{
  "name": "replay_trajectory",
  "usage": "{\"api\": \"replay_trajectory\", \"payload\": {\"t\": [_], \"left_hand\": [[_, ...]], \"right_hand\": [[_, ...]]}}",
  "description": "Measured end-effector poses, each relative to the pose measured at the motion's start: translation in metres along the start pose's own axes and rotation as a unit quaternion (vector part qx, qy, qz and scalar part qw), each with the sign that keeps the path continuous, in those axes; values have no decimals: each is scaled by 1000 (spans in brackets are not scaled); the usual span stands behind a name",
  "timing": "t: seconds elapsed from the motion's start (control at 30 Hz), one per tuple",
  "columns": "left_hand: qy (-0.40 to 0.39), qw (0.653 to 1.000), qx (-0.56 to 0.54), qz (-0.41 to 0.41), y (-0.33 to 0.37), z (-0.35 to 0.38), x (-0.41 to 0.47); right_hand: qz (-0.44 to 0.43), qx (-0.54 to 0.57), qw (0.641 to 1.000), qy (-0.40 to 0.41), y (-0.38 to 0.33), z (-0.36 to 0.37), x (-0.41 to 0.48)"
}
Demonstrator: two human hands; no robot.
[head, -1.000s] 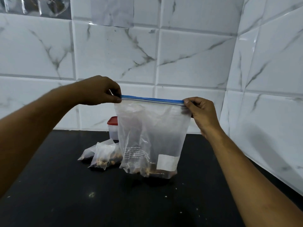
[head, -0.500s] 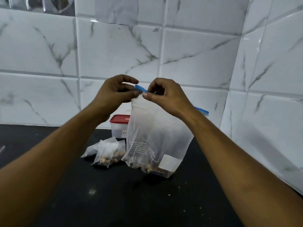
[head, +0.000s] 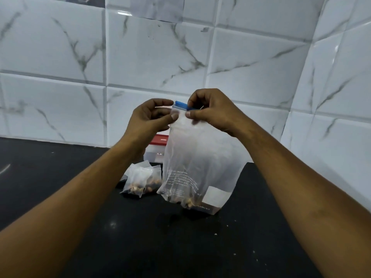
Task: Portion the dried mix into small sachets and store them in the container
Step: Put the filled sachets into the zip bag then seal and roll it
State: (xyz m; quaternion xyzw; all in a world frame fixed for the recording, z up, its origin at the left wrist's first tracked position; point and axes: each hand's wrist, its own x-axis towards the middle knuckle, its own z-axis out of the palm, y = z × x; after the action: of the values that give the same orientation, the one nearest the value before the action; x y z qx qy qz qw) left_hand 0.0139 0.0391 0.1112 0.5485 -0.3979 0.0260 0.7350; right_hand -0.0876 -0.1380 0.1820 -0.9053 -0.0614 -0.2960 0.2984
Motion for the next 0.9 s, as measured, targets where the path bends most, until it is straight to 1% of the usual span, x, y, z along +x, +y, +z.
{"api": "replay_trajectory", "payload": {"t": [0.1,0.17,0.2,0.27,0.33,0.47,0.63,0.77,0.9], "left_hand": [[-91,990,79,-76,-19,-15,-13],[-151,969,154,-120,-36,-22,-26],[-163,960,185,-132,-45,-23,-33],[-156,953,211,-151,-57,-25,-43],[-156,953,203,-165,-63,-26,-47],[-147,955,159,-201,-72,-29,-51],[-120,946,91,-285,-80,-24,-58],[-69,962,81,-250,-87,-20,-58],[-39,973,72,-217,-94,-21,-58]], "right_hand": [[7,2,999,48,5,-9,3],[16,6,998,62,8,-16,3],[20,6,998,64,10,-18,3],[25,0,998,64,13,-21,1],[27,-7,997,73,17,-22,0],[37,-2,993,116,22,-28,-1],[45,0,990,136,27,-32,-5],[46,4,991,123,26,-28,-6],[39,1,985,166,27,-37,-6]]}}
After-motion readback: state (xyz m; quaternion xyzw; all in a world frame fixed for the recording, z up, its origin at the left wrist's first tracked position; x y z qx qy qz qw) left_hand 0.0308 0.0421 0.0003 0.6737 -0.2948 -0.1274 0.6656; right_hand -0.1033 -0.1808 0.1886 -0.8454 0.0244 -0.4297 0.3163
